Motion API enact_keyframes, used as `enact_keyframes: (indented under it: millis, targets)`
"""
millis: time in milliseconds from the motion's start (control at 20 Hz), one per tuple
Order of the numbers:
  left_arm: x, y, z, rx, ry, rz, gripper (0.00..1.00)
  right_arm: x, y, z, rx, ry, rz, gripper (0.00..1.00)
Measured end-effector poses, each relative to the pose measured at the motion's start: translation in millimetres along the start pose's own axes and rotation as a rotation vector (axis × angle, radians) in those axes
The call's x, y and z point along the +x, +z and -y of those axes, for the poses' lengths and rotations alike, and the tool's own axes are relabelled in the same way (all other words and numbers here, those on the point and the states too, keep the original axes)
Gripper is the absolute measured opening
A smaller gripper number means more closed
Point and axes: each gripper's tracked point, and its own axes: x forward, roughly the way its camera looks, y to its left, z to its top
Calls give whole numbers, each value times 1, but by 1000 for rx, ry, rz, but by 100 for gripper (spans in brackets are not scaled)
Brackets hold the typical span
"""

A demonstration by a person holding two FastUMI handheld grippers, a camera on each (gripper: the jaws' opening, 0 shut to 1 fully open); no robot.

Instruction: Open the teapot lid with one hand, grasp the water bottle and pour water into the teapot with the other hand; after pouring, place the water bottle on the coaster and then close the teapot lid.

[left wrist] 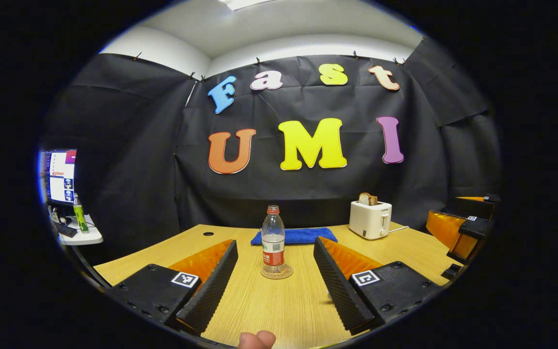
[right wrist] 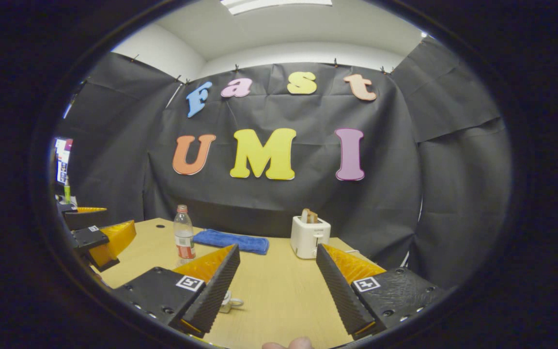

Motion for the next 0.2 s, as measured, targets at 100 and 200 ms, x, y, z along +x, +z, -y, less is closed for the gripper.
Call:
enact_keyframes:
  millis: [100,200]
  targets:
    - [3,-2,-1,13,6,-1,98,0,1,-1,-5,0,0,95]
    - [3,-4,-1,24,10,-3,98,2,1,0,-3,-1,-1,95]
